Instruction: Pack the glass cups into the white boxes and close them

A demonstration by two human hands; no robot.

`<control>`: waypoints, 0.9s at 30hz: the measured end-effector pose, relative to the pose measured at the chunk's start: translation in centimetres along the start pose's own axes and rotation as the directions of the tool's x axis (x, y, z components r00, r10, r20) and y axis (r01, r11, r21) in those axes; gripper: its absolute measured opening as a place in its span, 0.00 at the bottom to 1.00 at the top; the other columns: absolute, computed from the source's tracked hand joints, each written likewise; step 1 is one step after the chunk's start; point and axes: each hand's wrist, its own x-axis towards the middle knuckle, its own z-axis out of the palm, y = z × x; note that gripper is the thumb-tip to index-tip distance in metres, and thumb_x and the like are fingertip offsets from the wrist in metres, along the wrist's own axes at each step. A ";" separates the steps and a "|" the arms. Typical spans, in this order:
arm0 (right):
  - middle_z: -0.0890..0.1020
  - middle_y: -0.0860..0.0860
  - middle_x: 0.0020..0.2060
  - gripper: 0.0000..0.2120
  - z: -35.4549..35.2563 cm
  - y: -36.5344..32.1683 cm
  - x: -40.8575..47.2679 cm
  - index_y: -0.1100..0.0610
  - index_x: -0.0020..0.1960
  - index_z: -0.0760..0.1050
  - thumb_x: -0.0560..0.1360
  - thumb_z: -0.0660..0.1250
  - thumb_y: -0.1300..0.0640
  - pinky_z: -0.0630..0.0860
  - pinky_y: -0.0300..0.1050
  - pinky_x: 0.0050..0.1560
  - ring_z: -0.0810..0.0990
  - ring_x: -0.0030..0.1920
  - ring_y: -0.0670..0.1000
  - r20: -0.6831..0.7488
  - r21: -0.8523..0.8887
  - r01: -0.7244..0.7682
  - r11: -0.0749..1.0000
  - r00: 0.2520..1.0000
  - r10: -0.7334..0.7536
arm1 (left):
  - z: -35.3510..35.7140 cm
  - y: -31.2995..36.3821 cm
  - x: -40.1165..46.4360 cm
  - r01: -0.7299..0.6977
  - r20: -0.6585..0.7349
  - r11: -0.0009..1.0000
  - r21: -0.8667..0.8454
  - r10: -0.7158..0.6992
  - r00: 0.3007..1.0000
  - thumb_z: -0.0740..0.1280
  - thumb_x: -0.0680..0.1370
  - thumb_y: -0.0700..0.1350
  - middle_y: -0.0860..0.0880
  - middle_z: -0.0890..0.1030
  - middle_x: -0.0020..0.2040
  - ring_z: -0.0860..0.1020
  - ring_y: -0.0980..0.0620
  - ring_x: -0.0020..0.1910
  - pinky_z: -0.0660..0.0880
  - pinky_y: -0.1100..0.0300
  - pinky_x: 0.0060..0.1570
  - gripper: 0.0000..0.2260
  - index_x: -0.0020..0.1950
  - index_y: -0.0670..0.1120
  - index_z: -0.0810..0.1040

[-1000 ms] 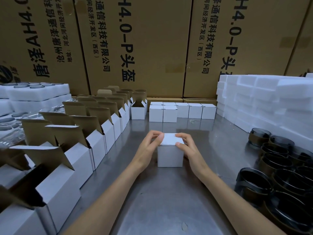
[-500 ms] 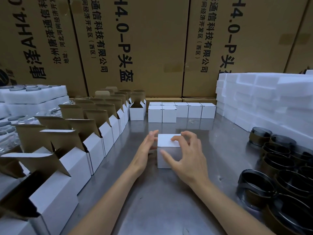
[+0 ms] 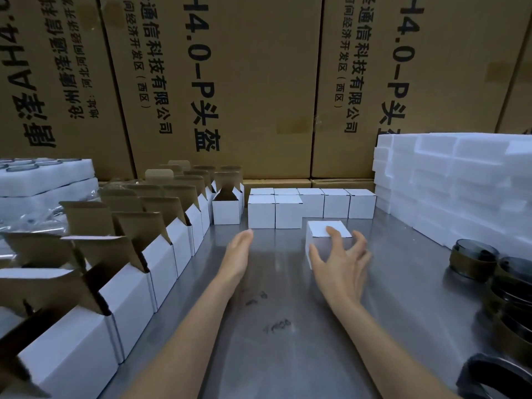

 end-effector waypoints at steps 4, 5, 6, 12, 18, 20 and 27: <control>0.57 0.57 0.72 0.24 3.0 0.1 4.0 0.44 0.72 0.62 0.77 0.61 0.42 0.71 0.51 0.53 0.62 0.62 0.61 0.004 -0.027 -0.049 0.998 0.999 0.049 | 0.0 -0.5 3.7 -0.003 -0.017 0.998 0.062 0.004 1.000 0.58 0.82 0.53 0.48 0.60 0.76 0.61 0.47 0.74 0.59 0.51 0.70 0.24 0.76 0.49 0.60; 0.58 0.57 0.72 0.24 3.6 0.2 5.0 0.44 0.72 0.62 0.77 0.60 0.42 0.71 0.51 0.53 0.63 0.62 0.61 0.005 -0.035 -0.050 0.998 0.999 0.050 | 0.0 -0.6 4.6 0.002 -0.020 0.998 0.059 -0.001 1.000 0.59 0.81 0.52 0.48 0.59 0.76 0.61 0.46 0.74 0.59 0.50 0.70 0.24 0.76 0.49 0.59; 0.58 0.57 0.72 0.24 4.2 0.3 5.9 0.44 0.72 0.62 0.78 0.60 0.42 0.72 0.52 0.52 0.63 0.62 0.62 0.008 -0.040 -0.049 0.998 0.999 0.049 | 0.0 -0.7 5.5 0.006 -0.028 0.999 0.048 -0.004 1.000 0.60 0.81 0.51 0.47 0.59 0.77 0.60 0.46 0.74 0.59 0.49 0.71 0.25 0.77 0.50 0.58; 0.60 0.59 0.71 0.25 7.2 0.6 10.3 0.48 0.73 0.60 0.79 0.59 0.43 0.72 0.52 0.53 0.64 0.63 0.61 0.019 -0.076 -0.028 0.997 0.999 0.029 | 0.2 -1.0 9.3 -0.001 -0.041 1.000 -0.012 0.000 0.999 0.62 0.81 0.44 0.48 0.58 0.77 0.59 0.46 0.75 0.60 0.52 0.70 0.27 0.78 0.47 0.55; 0.58 0.57 0.74 0.25 8.8 0.7 12.4 0.50 0.74 0.57 0.80 0.60 0.48 0.71 0.54 0.56 0.62 0.68 0.61 0.095 -0.066 0.050 0.997 0.995 -0.043 | 0.7 -0.9 11.8 0.000 -0.018 1.000 0.010 0.000 1.000 0.62 0.80 0.39 0.47 0.61 0.76 0.63 0.45 0.73 0.64 0.55 0.65 0.28 0.77 0.46 0.56; 0.57 0.55 0.75 0.27 9.2 0.7 12.8 0.51 0.75 0.55 0.80 0.60 0.51 0.71 0.55 0.57 0.61 0.70 0.60 0.123 -0.069 0.078 0.995 0.990 -0.069 | 0.8 -0.9 11.9 -0.016 -0.013 1.000 0.012 0.016 1.000 0.62 0.79 0.38 0.48 0.63 0.75 0.66 0.48 0.71 0.65 0.59 0.61 0.26 0.77 0.45 0.58; 0.57 0.55 0.75 0.29 9.6 0.8 13.0 0.56 0.76 0.52 0.79 0.61 0.58 0.69 0.56 0.60 0.62 0.71 0.59 0.111 0.001 0.051 0.999 0.993 -0.050 | 0.8 -1.0 12.1 -0.063 0.045 0.998 -0.004 0.063 0.997 0.59 0.79 0.34 0.46 0.78 0.62 0.78 0.53 0.53 0.73 0.66 0.41 0.17 0.67 0.45 0.72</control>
